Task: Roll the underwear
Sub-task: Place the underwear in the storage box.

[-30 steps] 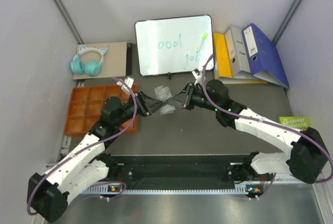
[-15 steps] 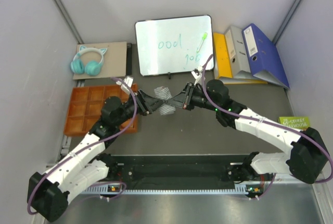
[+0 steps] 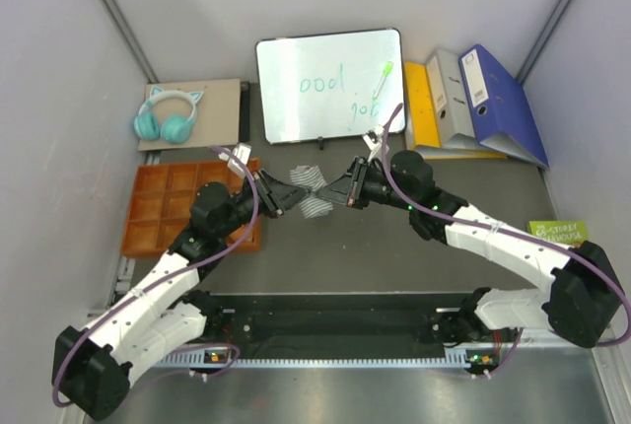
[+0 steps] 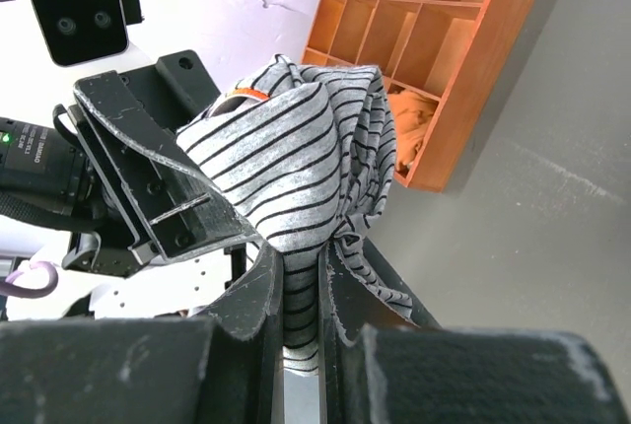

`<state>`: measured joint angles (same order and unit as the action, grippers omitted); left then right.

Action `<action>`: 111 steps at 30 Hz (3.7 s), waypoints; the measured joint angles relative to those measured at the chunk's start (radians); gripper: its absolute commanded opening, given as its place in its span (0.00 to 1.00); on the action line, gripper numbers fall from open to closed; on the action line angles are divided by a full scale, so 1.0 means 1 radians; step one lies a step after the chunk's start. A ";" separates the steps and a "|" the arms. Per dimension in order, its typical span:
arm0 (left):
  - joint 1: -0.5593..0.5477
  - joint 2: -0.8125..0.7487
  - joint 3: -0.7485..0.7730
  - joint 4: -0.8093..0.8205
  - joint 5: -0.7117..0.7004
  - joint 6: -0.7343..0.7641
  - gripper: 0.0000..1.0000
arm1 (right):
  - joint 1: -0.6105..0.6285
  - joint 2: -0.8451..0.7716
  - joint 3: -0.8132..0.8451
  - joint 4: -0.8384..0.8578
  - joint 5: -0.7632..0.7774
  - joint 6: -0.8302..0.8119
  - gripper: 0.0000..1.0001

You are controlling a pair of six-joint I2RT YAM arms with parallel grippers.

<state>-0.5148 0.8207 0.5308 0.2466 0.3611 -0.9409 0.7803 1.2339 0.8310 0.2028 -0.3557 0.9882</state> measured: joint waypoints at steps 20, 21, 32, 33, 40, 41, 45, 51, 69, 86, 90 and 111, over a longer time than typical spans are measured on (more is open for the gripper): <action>0.230 0.400 0.194 -0.182 0.128 0.208 0.00 | -0.058 -0.011 -0.010 -0.097 0.005 -0.107 0.85; 0.276 0.439 0.226 -0.227 0.129 0.240 0.00 | -0.062 -0.020 -0.018 -0.102 0.008 -0.117 0.85; 0.439 0.810 0.499 -0.608 0.182 0.529 0.00 | -0.064 -0.065 -0.105 -0.117 -0.005 -0.188 0.86; 0.439 0.809 0.501 -0.629 0.177 0.543 0.00 | -0.064 -0.065 -0.111 -0.116 -0.010 -0.193 0.86; 0.492 0.793 0.524 -0.720 0.162 0.601 0.00 | -0.065 -0.065 -0.138 -0.114 -0.037 -0.206 0.85; 0.504 0.785 0.524 -0.729 0.163 0.605 0.00 | -0.065 -0.065 -0.139 -0.113 -0.038 -0.209 0.86; 0.546 0.755 0.524 -0.750 0.163 0.623 0.00 | -0.066 -0.069 -0.153 -0.110 -0.039 -0.212 0.85; 0.589 0.751 0.522 -0.767 0.155 0.641 0.00 | -0.066 -0.072 -0.157 -0.112 -0.039 -0.220 0.85; 0.591 0.759 0.522 -0.800 0.064 0.703 0.00 | -0.068 -0.094 -0.164 -0.118 -0.038 -0.229 0.85; 0.592 0.812 0.548 -0.826 0.039 0.708 0.00 | -0.068 -0.134 -0.192 -0.124 -0.034 -0.229 0.86; 0.579 0.812 0.549 -0.829 0.010 0.708 0.00 | -0.068 -0.137 -0.196 -0.125 -0.034 -0.229 0.86; 0.538 0.830 0.575 -0.871 -0.095 0.708 0.00 | -0.068 -0.169 -0.196 -0.161 -0.016 -0.252 0.86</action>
<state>0.0231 1.6508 1.1061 -0.6239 0.2661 -0.2333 0.7120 1.0653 0.6350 0.0414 -0.3717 0.7361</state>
